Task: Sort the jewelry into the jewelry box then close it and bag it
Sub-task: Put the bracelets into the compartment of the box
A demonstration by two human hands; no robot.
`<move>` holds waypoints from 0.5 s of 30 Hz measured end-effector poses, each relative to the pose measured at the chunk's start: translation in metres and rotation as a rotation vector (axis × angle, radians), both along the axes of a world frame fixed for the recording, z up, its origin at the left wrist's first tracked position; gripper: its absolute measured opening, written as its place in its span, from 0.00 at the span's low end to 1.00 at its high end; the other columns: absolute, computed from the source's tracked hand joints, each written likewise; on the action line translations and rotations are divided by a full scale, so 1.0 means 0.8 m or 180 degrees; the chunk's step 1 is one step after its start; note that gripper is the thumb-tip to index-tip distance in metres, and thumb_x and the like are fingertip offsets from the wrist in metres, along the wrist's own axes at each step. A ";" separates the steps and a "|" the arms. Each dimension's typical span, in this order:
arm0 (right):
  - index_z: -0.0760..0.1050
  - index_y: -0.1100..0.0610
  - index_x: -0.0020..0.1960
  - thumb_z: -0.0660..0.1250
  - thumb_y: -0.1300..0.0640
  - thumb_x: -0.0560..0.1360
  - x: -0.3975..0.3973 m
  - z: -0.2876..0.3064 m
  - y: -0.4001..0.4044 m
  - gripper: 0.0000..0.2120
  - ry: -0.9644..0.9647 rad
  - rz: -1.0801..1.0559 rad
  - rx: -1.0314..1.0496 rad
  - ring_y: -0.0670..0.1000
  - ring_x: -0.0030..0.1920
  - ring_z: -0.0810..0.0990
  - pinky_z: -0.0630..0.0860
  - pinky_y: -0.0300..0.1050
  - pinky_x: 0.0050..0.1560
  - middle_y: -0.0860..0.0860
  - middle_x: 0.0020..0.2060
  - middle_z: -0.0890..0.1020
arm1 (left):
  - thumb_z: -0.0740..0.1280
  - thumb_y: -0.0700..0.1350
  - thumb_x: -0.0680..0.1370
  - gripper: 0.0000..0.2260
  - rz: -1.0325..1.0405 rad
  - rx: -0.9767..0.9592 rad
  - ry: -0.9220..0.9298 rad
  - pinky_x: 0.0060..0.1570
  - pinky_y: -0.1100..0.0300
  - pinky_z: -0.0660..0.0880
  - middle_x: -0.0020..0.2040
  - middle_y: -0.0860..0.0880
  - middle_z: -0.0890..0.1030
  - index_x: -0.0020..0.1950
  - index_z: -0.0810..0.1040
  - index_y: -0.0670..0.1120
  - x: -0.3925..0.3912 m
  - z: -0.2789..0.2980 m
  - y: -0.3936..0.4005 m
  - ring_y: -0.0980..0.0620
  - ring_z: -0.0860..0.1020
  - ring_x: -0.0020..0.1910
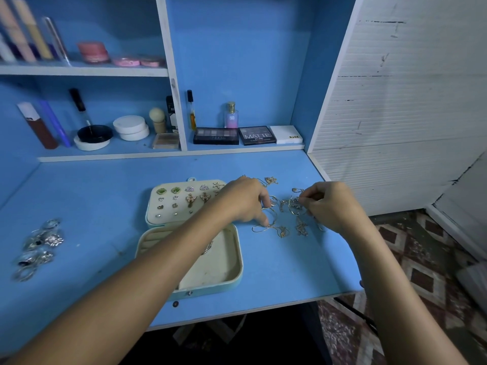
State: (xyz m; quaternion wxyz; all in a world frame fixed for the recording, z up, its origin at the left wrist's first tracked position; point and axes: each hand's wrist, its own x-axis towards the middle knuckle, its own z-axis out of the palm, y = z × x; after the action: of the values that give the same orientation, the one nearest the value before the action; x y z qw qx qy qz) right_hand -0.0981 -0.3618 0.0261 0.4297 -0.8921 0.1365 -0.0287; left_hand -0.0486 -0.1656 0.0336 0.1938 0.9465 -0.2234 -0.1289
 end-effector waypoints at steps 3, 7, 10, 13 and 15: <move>0.81 0.55 0.43 0.71 0.59 0.76 -0.001 -0.003 0.005 0.04 -0.0049 -0.0047 0.0207 0.45 0.29 0.75 0.68 0.33 0.26 0.45 0.33 0.80 | 0.81 0.51 0.66 0.15 0.0083 -0.0146 -0.0027 0.52 0.55 0.76 0.44 0.57 0.77 0.48 0.79 0.55 0.000 -0.001 0.001 0.55 0.75 0.47; 0.81 0.58 0.44 0.71 0.61 0.77 -0.005 -0.004 0.017 0.03 -0.0097 -0.0074 0.0457 0.47 0.29 0.78 0.73 0.35 0.26 0.48 0.34 0.81 | 0.79 0.45 0.69 0.08 0.0149 -0.0294 -0.0144 0.46 0.58 0.76 0.38 0.58 0.79 0.43 0.81 0.50 -0.001 -0.003 0.004 0.54 0.79 0.42; 0.80 0.58 0.43 0.71 0.62 0.76 -0.006 -0.007 0.024 0.04 -0.0140 -0.0083 0.0626 0.50 0.31 0.79 0.81 0.47 0.38 0.54 0.35 0.83 | 0.77 0.43 0.70 0.05 0.0246 -0.0476 -0.0171 0.41 0.62 0.75 0.33 0.58 0.79 0.42 0.83 0.49 -0.002 -0.001 0.009 0.55 0.80 0.37; 0.81 0.57 0.44 0.73 0.60 0.76 -0.005 -0.010 0.028 0.03 -0.0168 -0.0075 0.0763 0.52 0.33 0.81 0.81 0.52 0.41 0.53 0.34 0.84 | 0.79 0.45 0.69 0.06 0.0318 -0.0605 -0.0204 0.36 0.66 0.70 0.32 0.59 0.80 0.39 0.82 0.52 -0.002 0.007 0.013 0.56 0.79 0.37; 0.81 0.57 0.44 0.73 0.59 0.75 -0.005 -0.009 0.033 0.02 -0.0162 -0.0041 0.0837 0.53 0.34 0.82 0.81 0.53 0.42 0.51 0.31 0.83 | 0.79 0.46 0.69 0.06 0.0377 -0.0740 -0.0181 0.35 0.66 0.70 0.33 0.56 0.82 0.39 0.83 0.52 -0.003 0.013 0.017 0.55 0.81 0.37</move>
State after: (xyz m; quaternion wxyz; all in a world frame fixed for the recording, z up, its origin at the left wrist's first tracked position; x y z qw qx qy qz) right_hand -0.1020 -0.3354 0.0186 0.5461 -0.8262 0.1339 -0.0359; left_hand -0.0511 -0.1523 0.0442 0.3030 0.9325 -0.1860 -0.0636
